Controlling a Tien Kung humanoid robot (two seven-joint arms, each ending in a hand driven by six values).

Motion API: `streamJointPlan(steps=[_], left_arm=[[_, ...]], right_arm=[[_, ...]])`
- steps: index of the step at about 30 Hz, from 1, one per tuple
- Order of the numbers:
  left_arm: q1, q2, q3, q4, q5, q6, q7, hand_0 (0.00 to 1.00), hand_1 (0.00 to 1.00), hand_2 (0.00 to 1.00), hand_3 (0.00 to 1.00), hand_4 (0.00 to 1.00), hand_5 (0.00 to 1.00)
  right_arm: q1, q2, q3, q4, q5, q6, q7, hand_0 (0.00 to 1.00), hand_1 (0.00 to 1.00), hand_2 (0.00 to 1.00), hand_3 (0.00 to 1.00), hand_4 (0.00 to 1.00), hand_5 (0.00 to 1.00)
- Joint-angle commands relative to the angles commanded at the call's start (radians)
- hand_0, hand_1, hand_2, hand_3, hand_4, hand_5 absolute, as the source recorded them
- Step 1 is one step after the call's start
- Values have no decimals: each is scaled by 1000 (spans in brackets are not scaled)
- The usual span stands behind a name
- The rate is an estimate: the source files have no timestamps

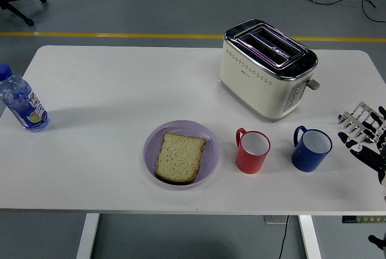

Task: Pick up the cup,pour liquid into bread,place the cup on the desk

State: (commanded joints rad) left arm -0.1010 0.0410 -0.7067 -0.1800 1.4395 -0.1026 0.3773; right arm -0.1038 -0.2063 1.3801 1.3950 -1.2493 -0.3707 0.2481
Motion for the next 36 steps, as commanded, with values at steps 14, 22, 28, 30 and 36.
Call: streamJointPlan(steps=[14,22,28,30,36], left_arm=[[-5,-1,-1,0,3,1,0,342,339,427,721,558,998],[-6,-3,1,0,1,0,0,342,339,427,720,555,998],[-7,-3,-4,0,9,-4,1,343,339,426,720,552,998],[-7,-3,-4,0,12,-6,1,343,339,426,720,552,998],[-8,-5,-1,0,10,-6,0,343,339,426,720,548,998]], right_arm=[[-10,19,-123,-50,27,-33,45,944,876,952,998,998,167],[25,27,-125,-113,40,-32,44,951,876,953,998,998,166],[47,39,-147,-145,48,-28,44,950,877,953,998,998,164],[56,43,-157,-157,56,-32,48,950,877,953,998,998,164],[90,56,-179,-202,76,-49,55,949,878,953,998,998,164]])
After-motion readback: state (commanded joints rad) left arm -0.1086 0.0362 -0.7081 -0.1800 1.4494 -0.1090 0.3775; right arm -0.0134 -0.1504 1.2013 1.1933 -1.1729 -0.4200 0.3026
